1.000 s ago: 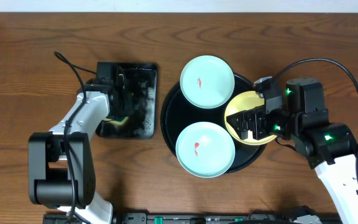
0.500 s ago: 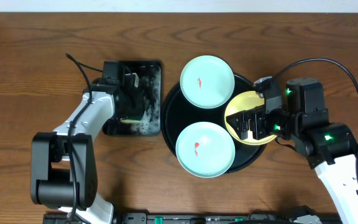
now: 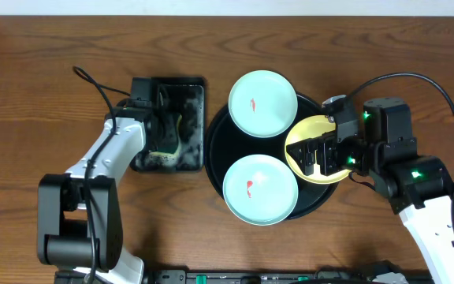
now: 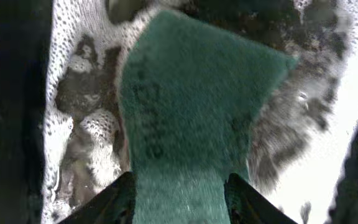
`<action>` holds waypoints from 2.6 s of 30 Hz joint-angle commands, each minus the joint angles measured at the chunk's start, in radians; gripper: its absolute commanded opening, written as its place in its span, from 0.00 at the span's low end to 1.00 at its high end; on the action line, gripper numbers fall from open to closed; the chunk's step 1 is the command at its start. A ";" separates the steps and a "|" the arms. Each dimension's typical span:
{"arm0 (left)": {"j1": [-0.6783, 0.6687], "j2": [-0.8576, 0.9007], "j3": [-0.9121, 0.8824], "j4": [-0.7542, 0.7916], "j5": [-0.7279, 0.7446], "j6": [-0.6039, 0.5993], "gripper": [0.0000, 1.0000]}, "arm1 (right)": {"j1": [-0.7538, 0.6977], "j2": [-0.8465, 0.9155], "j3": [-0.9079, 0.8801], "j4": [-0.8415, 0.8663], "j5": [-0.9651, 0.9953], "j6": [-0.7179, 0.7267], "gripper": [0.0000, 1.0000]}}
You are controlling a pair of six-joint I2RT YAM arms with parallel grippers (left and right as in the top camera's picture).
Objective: Clean dirty plates on tray and stack at the side
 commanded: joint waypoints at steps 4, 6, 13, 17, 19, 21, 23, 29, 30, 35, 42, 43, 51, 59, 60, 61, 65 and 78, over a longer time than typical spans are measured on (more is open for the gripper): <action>-0.001 0.101 -0.012 0.032 -0.040 -0.031 0.50 | 0.009 0.001 0.016 -0.002 0.003 0.016 0.99; -0.003 0.130 -0.012 0.039 -0.028 -0.027 0.50 | 0.009 0.001 0.016 -0.002 0.003 0.016 0.99; -0.009 0.160 -0.007 0.040 -0.027 -0.027 0.07 | 0.009 0.001 0.016 -0.002 0.003 0.016 0.98; -0.009 0.143 0.020 -0.005 -0.027 0.000 0.07 | 0.009 0.001 0.016 -0.003 0.003 0.016 0.98; -0.009 0.118 0.045 -0.048 -0.027 0.008 0.08 | 0.009 0.001 0.016 -0.003 0.003 0.016 0.98; -0.009 0.084 0.069 -0.088 -0.027 0.012 0.07 | 0.009 0.001 0.016 -0.002 0.003 0.016 0.95; -0.009 0.039 0.093 -0.130 -0.027 0.015 0.07 | 0.009 0.001 0.016 0.000 0.003 0.015 0.89; -0.009 -0.127 0.133 -0.205 -0.023 0.015 0.07 | 0.009 0.035 0.047 -0.032 0.003 0.029 0.75; -0.009 -0.155 0.133 -0.205 -0.015 0.015 0.08 | 0.010 0.060 0.073 -0.051 0.003 0.030 0.75; -0.010 -0.262 0.133 -0.185 0.070 0.013 0.07 | 0.010 0.222 0.238 -0.118 0.033 0.030 0.70; -0.025 -0.283 0.133 -0.183 0.212 -0.001 0.07 | 0.010 0.401 0.335 -0.099 0.077 0.044 0.66; -0.032 -0.283 0.133 -0.190 0.221 -0.001 0.07 | 0.010 0.421 0.335 -0.117 0.077 0.045 0.65; -0.090 -0.283 0.133 -0.239 0.228 -0.001 0.07 | 0.010 0.497 0.320 -0.312 0.085 0.016 0.61; -0.118 -0.289 0.133 -0.332 0.228 -0.001 0.07 | 0.045 0.495 0.180 -0.409 0.077 0.040 0.59; -0.119 -0.291 0.133 -0.343 0.228 -0.001 0.07 | 0.061 0.495 0.145 -0.398 0.077 0.054 0.58; -0.119 -0.294 0.133 -0.355 0.228 -0.001 0.07 | 0.080 0.495 0.108 -0.379 0.077 0.066 0.58; -0.121 -0.318 0.133 -0.390 0.228 -0.001 0.07 | 0.155 0.495 -0.023 -0.267 0.092 0.134 0.55; -0.123 -0.472 0.133 -0.482 0.228 -0.001 0.08 | 0.225 0.495 -0.192 0.064 0.299 0.326 0.01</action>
